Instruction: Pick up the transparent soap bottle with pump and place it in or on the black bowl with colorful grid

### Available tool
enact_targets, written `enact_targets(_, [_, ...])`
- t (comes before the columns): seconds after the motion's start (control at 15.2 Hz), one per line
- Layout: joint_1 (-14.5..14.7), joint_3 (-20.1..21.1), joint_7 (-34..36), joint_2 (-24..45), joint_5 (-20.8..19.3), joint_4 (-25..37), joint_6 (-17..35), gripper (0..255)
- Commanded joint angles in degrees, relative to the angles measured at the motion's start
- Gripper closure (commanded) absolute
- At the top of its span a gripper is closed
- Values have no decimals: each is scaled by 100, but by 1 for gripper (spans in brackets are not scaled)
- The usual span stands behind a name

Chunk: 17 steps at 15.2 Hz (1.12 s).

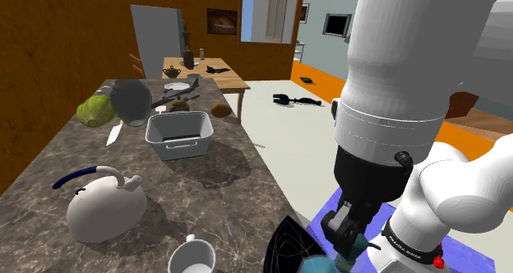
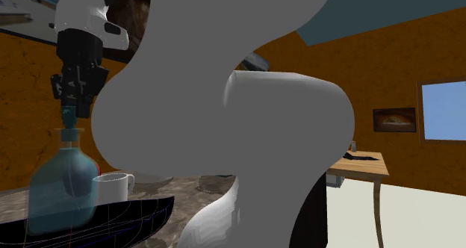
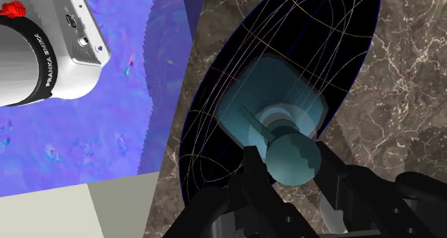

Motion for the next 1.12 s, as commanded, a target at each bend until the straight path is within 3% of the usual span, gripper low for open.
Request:
enact_targets(0.0, [0,0,0,0,0,2,1,0])
enact_targets(0.33, [0,0,0,0,0,1,1,0])
enact_targets(0.59, [-123,-188,89,196,-220,799,-612,0])
enact_targets(1.06, [-123,-189,90,196,-220,799,-612,0])
